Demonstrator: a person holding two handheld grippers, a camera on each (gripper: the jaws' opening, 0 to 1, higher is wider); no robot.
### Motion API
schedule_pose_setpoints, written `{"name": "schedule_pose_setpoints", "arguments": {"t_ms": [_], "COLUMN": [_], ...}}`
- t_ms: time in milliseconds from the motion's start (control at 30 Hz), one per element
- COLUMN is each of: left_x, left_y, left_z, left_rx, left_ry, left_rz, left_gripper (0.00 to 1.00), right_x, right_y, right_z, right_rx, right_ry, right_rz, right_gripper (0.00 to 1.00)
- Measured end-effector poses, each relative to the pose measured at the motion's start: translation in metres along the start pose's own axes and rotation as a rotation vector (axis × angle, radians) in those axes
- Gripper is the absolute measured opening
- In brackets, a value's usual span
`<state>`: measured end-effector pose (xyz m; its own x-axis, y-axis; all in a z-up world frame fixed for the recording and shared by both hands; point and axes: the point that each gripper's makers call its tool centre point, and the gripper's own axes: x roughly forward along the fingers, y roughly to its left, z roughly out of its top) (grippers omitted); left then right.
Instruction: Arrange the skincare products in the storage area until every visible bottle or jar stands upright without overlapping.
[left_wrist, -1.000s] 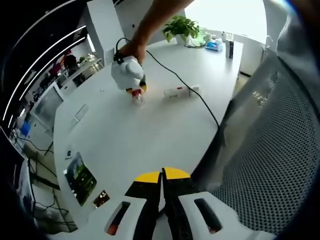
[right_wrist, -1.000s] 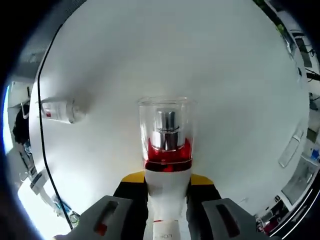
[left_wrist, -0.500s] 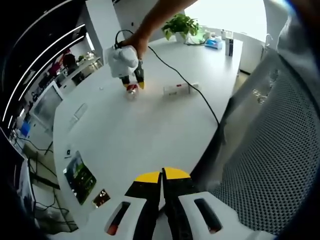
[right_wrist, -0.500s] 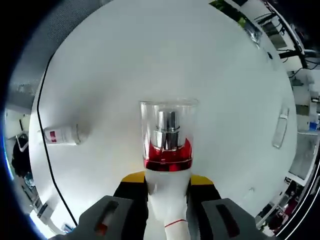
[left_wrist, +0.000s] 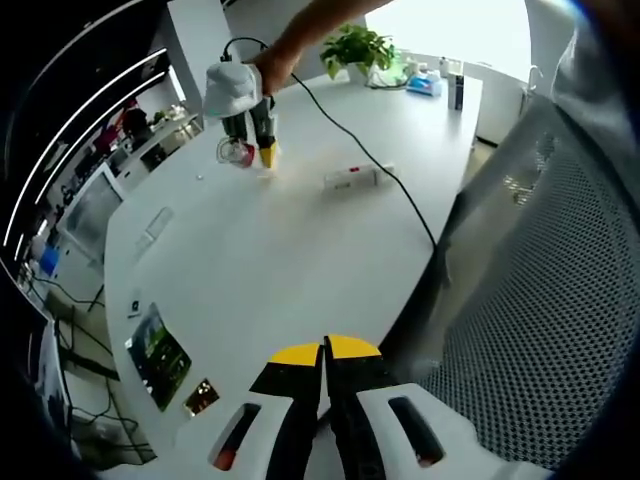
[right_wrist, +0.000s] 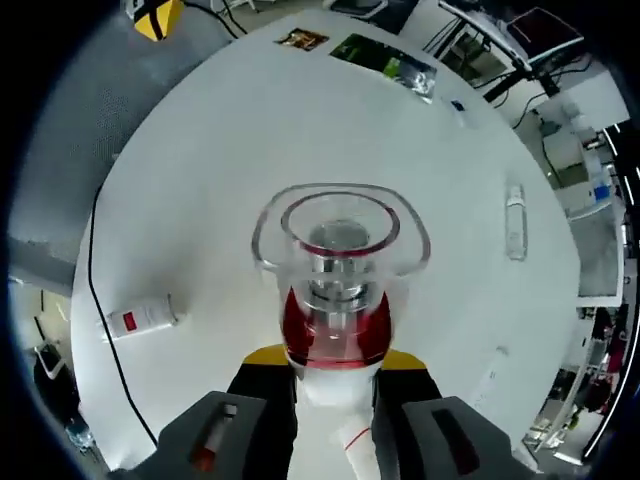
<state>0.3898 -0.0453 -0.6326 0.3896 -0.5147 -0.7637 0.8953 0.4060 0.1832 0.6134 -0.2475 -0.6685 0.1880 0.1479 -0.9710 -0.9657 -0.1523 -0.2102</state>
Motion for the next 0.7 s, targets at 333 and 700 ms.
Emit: {"name": "schedule_pose_setpoints", "arguments": {"t_ms": [333,700], "left_x": [0.0,0.0], "left_y": [0.0,0.0], "left_z": [0.001,0.0], "left_rx": [0.004,0.009], "left_ry": [-0.001,0.005], "left_rz": [0.0,0.0], "left_gripper": [0.0,0.0], "right_x": [-0.021,-0.055], "right_y": [-0.003,-0.002], "right_z": [-0.005,0.02], "right_rx": [0.165,0.413], "right_ry": [-0.101,-0.349], "right_rz": [-0.059,-0.125], "right_gripper": [0.2,0.2]}}
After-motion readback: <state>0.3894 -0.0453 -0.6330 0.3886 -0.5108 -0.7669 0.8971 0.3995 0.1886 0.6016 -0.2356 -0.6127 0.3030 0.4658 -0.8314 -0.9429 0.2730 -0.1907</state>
